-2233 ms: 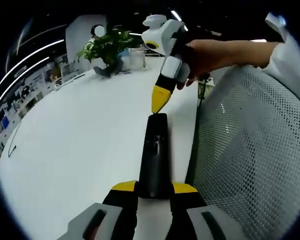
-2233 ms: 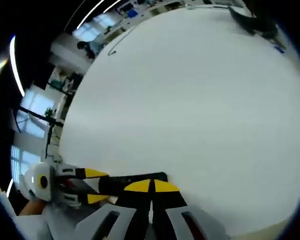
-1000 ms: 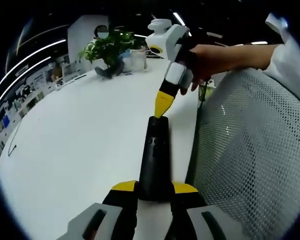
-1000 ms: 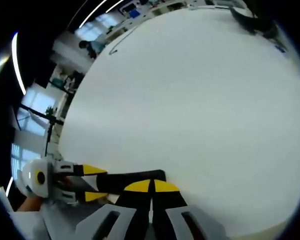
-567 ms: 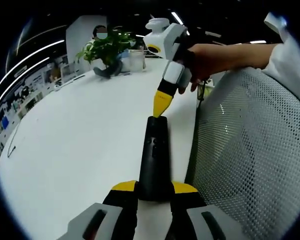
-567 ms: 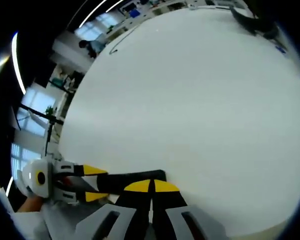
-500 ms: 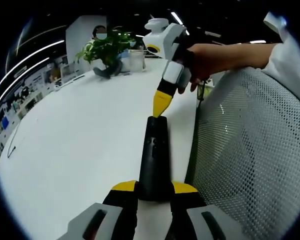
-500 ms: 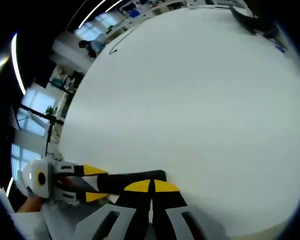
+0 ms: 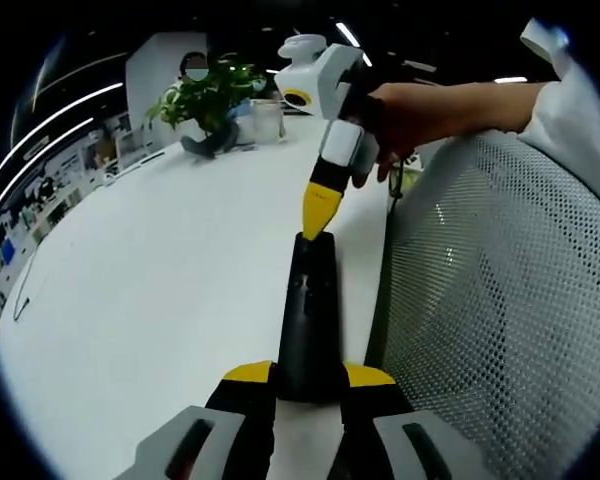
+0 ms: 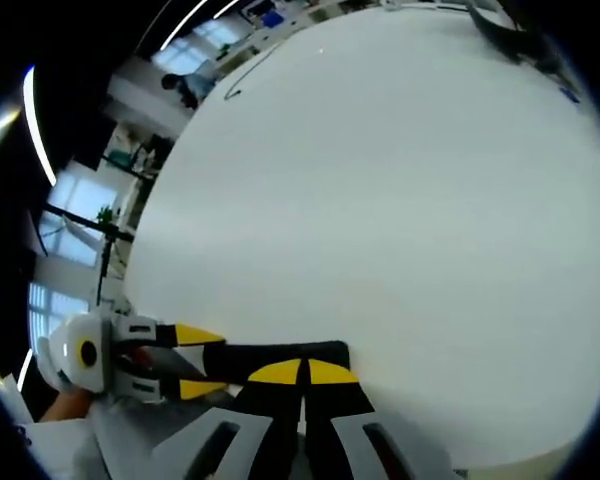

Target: Press the specified remote control buttons in sequence, fully releasing each button before pressing the next.

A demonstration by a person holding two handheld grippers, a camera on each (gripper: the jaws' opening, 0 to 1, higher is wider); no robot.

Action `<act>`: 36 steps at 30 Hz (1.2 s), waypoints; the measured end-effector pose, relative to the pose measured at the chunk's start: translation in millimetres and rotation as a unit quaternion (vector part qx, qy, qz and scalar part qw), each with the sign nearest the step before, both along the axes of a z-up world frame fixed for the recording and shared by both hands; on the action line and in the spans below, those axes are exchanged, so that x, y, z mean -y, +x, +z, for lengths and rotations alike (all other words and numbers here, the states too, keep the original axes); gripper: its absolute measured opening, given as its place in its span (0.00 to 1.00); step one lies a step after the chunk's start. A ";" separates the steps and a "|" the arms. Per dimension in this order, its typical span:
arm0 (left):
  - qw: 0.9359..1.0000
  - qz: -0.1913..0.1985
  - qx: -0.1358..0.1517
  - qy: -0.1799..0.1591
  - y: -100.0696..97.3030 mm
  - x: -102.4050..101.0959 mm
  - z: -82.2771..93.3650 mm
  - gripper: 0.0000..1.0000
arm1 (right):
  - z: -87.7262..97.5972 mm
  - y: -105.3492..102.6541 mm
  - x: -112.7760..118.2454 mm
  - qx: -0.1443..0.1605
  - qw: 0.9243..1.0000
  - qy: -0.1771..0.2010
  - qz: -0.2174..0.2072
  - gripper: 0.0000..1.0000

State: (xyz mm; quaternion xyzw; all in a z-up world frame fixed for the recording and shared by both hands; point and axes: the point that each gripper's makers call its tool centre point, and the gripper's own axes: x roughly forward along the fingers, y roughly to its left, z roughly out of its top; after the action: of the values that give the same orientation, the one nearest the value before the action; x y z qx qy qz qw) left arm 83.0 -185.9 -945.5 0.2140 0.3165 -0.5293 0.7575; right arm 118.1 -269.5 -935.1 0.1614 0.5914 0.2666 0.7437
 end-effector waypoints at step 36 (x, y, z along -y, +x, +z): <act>1.000 0.002 0.002 -0.005 2.7 1.2 0.1 0.25 | -1.2 0.4 2.5 -0.009 1.000 0.008 -0.016 0.00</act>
State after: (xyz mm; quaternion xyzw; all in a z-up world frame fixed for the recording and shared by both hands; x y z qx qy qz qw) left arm 85.7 -187.1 -945.3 0.2103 0.3128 -0.5292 0.7602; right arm 118.4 -272.0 -936.3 0.1791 0.5930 0.2575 0.7416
